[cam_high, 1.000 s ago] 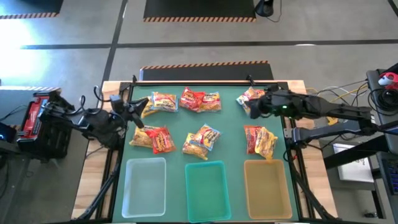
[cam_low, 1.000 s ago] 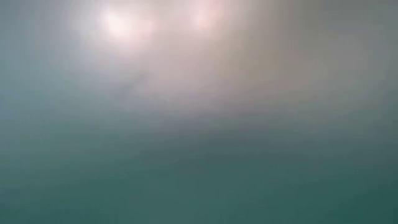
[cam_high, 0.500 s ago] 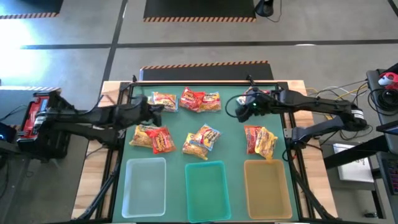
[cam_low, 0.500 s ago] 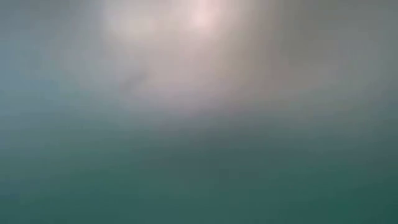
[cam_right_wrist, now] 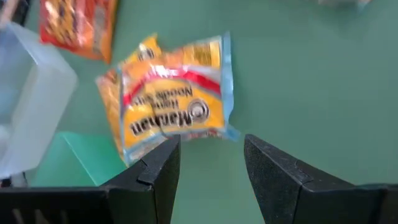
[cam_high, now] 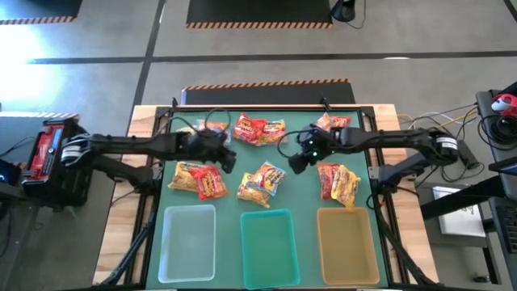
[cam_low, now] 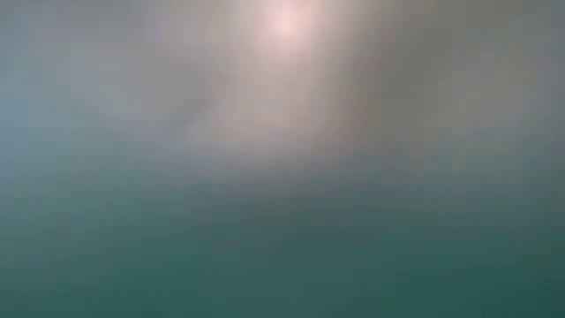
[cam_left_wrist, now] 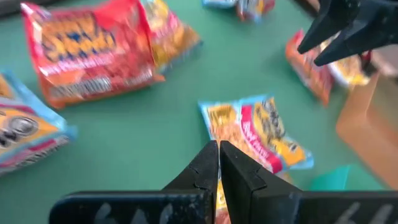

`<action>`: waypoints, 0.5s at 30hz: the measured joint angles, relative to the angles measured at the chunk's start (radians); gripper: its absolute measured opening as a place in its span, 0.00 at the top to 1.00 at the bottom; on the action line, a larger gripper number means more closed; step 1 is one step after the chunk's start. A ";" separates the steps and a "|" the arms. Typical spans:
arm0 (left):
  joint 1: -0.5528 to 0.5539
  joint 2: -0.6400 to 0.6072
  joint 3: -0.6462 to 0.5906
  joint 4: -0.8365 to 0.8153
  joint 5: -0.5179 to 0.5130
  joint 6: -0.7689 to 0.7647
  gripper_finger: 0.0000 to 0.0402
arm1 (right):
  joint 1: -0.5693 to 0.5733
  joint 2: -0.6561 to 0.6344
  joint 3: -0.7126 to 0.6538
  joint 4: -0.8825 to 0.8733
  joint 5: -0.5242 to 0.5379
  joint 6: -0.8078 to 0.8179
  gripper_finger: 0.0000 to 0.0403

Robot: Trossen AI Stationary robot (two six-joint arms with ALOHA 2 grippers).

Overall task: Sort Maruchan noodles
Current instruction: Put the blue noodle pack into the yellow bin

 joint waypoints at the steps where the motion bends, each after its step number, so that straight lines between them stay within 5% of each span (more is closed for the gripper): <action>1: 0.000 0.019 0.006 -0.001 0.015 -0.001 1.00 | -0.001 0.014 -0.009 0.011 -0.010 0.007 0.59; 15: -0.003 0.225 0.028 0.162 0.122 -0.027 1.00 | -0.008 0.144 -0.171 0.363 -0.112 0.180 0.59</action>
